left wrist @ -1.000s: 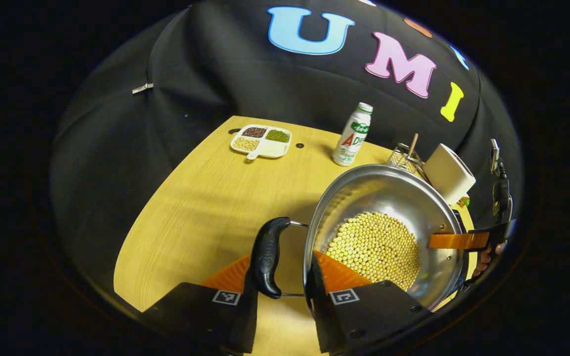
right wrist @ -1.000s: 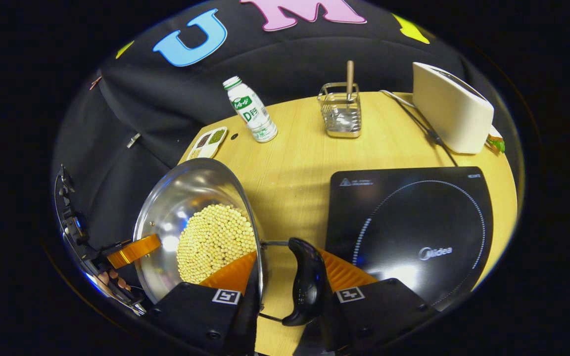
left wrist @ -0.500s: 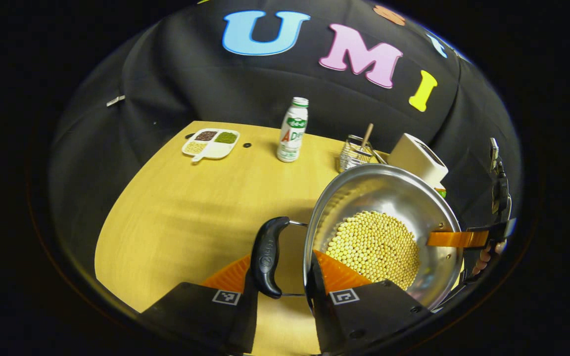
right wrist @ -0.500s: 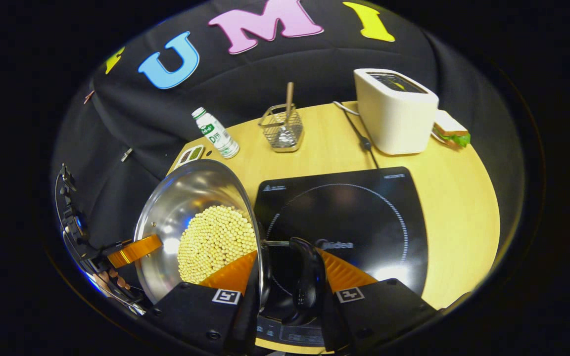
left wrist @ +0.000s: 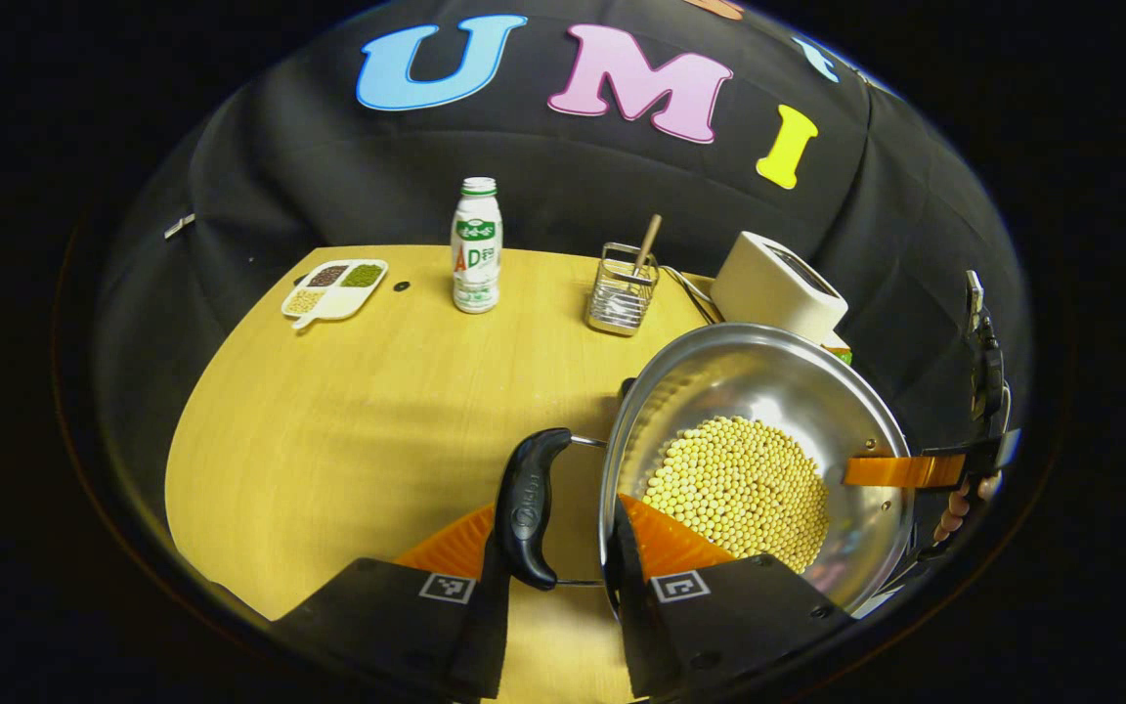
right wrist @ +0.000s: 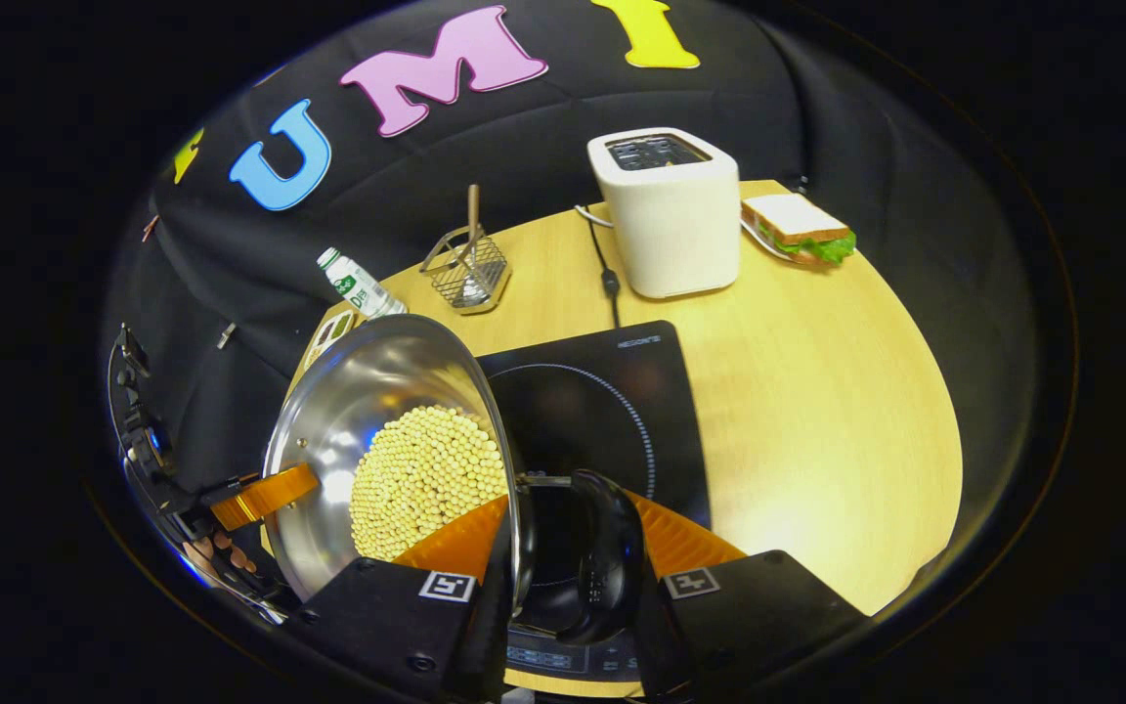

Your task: First push the handle of the pot to place it horizontally, then grasp the pot with both hands and set it on the induction cooktop.

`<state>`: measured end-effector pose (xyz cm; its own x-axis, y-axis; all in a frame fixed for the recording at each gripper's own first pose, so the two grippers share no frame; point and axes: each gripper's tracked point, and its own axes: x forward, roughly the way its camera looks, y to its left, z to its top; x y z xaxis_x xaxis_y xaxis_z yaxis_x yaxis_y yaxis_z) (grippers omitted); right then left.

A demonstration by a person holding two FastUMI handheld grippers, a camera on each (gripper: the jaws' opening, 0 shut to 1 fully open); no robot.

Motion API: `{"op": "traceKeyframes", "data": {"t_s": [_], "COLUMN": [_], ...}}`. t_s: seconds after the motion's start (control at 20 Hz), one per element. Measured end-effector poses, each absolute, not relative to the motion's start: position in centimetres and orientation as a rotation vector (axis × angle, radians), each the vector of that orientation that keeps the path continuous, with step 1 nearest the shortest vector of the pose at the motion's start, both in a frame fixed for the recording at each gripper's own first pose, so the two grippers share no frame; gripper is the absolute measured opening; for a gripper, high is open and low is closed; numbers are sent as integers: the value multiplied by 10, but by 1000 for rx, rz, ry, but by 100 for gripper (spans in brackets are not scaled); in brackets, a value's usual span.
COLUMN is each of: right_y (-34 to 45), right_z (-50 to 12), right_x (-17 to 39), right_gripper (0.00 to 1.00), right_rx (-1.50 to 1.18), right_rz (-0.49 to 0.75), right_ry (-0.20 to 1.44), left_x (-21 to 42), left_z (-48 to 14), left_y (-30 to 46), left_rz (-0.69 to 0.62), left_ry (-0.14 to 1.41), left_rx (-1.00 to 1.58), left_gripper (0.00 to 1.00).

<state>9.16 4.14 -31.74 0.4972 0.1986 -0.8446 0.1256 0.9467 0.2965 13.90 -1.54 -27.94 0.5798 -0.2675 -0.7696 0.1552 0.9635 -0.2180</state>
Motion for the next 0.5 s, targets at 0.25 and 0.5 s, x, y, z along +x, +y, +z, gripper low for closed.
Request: {"op": "traceKeyframes", "data": {"t_s": [0.25,0.5], "right_y": [5,-17], "right_z": [-322,-327], "right_x": [91,94], "right_gripper": [55,54], "right_rx": [358,372], "right_rz": [11,-11], "right_ry": [1065,1070], "left_x": [147,156], "left_z": [-285,-290], "left_y": [-54,-77], "left_rz": [-281,-296], "left_ry": [930,934], "left_rx": [-113,-104], "left_gripper": [51,51]}}
